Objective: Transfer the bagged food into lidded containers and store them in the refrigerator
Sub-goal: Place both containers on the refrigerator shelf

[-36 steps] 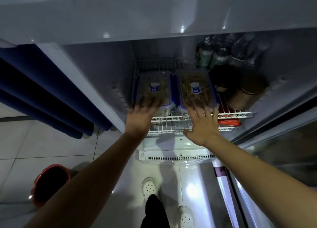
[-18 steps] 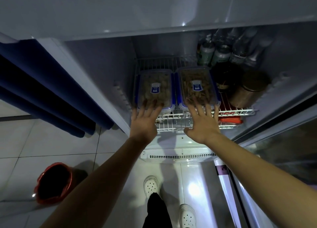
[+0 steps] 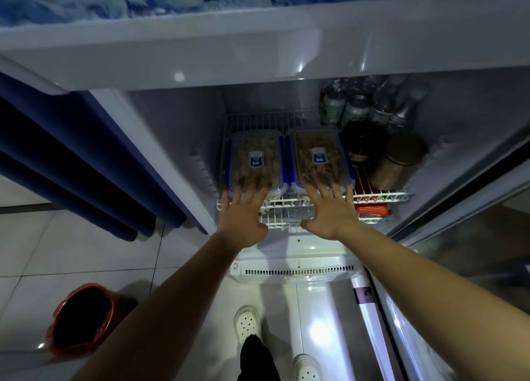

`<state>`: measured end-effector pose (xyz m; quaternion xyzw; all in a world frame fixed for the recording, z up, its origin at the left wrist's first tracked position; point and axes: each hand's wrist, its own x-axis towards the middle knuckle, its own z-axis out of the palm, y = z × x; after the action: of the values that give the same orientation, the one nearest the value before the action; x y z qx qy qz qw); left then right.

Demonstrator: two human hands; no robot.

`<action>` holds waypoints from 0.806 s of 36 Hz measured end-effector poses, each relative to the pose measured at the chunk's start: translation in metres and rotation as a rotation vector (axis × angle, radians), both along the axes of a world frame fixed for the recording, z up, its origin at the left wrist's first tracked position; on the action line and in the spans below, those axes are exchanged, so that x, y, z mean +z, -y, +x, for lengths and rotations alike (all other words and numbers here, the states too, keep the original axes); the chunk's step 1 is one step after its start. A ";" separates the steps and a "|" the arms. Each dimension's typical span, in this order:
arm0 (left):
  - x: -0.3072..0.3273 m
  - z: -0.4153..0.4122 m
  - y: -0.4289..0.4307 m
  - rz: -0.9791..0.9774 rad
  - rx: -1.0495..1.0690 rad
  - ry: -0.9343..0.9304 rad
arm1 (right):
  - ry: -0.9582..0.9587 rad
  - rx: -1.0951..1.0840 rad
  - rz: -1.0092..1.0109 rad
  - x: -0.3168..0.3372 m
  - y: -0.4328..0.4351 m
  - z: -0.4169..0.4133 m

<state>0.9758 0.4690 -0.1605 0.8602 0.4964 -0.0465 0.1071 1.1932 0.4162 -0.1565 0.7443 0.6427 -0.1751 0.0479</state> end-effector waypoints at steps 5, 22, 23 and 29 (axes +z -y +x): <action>0.029 0.010 0.020 0.004 0.015 -0.025 | -0.089 -0.017 0.040 0.033 0.025 0.009; 0.181 0.121 0.193 -0.168 -0.526 0.589 | -0.150 -0.216 0.553 0.238 0.328 0.047; 0.192 0.138 0.206 -0.150 -0.605 0.601 | -0.121 -0.251 0.571 0.249 0.350 0.050; 0.244 0.231 0.270 0.030 -0.987 0.589 | 0.039 -0.439 0.636 0.291 0.436 0.051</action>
<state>1.2071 0.1990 0.0832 0.9681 -0.0142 0.1574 0.1944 1.2447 -0.0197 0.1343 0.8450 0.4895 0.0411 -0.2115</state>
